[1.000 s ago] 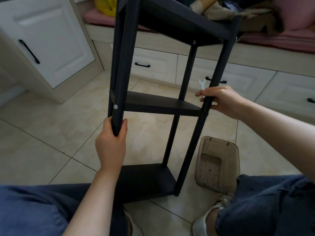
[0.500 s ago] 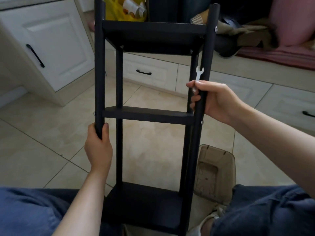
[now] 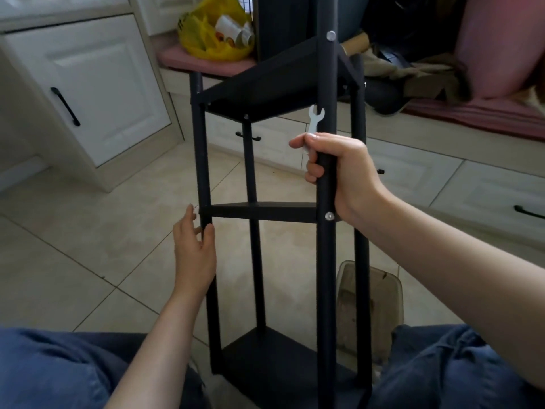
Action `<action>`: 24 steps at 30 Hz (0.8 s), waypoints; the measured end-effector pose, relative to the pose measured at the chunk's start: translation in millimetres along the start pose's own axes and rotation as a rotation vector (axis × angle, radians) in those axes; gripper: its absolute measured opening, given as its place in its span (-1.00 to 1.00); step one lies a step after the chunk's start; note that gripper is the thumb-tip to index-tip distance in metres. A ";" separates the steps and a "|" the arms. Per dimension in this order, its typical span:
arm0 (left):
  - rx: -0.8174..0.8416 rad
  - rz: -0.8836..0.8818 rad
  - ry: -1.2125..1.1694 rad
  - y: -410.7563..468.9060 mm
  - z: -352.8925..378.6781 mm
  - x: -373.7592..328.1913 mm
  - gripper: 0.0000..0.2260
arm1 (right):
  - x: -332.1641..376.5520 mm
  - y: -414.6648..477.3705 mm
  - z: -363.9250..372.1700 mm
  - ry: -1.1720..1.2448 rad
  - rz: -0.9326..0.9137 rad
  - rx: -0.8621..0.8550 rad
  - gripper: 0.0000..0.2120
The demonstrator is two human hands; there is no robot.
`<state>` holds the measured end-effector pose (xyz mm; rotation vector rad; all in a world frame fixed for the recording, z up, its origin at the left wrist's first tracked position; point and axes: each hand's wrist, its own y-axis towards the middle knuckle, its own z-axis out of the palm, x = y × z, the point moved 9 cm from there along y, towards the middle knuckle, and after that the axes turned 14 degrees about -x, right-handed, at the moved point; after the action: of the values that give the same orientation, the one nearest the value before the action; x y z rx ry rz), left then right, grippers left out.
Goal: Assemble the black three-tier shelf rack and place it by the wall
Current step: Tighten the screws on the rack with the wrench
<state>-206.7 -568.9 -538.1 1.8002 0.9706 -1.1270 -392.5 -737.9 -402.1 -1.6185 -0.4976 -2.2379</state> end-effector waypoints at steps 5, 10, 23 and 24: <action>0.096 0.044 -0.042 -27.4 20.1 -36.1 -0.64 | -3.3 0.6 8.7 -0.101 -0.032 -0.058 -0.77; 0.326 0.064 -0.163 -83.8 54.8 -71.2 -0.73 | -3.6 8.0 6.0 -0.104 -0.021 -0.145 -0.84; 0.144 0.155 -0.250 -93.8 50.2 -73.4 -0.91 | -3.1 3.6 31.8 -0.246 -0.065 -0.041 -0.82; 0.133 0.162 -0.258 -92.4 47.9 -72.6 -0.92 | -0.3 3.0 34.0 -0.264 -0.071 -0.022 -0.82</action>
<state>-327.6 -589.0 -505.0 1.7488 0.6008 -1.3065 -362.6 -724.8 -392.3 -1.9489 -0.6079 -2.0937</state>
